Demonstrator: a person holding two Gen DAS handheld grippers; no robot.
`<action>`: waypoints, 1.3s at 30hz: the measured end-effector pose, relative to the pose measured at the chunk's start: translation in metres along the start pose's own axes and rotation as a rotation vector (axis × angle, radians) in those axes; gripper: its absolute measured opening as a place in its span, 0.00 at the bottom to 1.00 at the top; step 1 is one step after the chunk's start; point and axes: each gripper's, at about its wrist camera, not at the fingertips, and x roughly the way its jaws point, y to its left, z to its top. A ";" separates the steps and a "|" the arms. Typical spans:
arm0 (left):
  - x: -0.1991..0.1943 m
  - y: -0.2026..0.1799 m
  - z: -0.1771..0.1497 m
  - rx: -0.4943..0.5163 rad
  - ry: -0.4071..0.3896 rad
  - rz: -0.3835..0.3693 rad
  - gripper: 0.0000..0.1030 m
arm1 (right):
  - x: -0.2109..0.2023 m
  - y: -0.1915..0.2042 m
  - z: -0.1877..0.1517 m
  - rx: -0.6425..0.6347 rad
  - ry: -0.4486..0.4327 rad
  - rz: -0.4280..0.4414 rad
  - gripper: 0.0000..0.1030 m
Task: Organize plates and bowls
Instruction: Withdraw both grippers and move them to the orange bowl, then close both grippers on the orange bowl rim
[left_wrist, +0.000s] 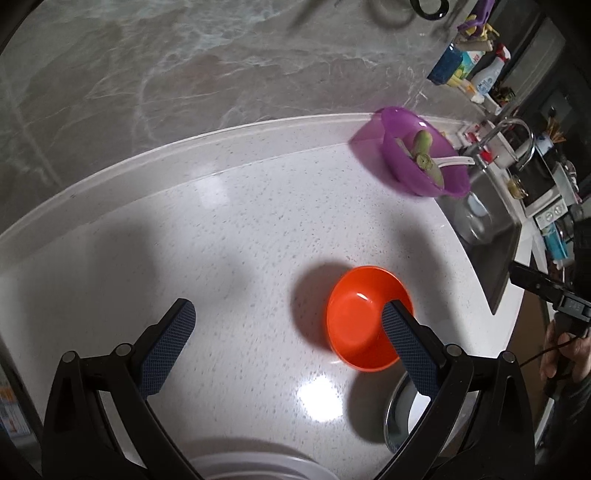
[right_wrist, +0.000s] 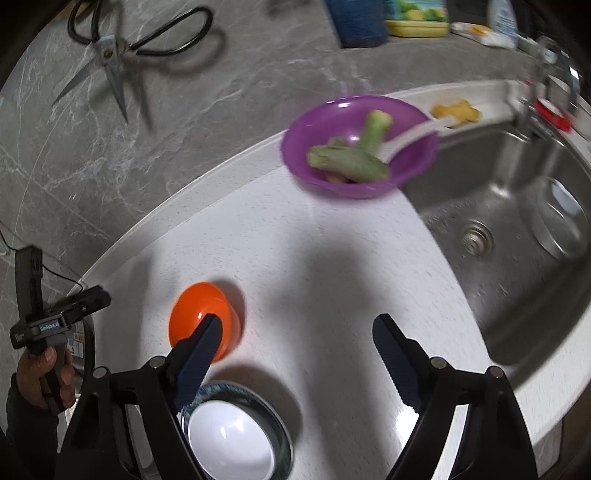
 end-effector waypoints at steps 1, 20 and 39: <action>0.003 -0.002 0.003 0.006 0.005 -0.004 0.99 | 0.007 0.004 0.005 -0.012 0.011 0.007 0.84; 0.107 -0.029 -0.028 0.079 0.211 -0.029 0.89 | 0.128 0.050 0.008 -0.041 0.307 0.119 0.69; 0.146 -0.035 -0.037 0.054 0.265 -0.094 0.20 | 0.152 0.063 -0.003 -0.092 0.380 0.085 0.42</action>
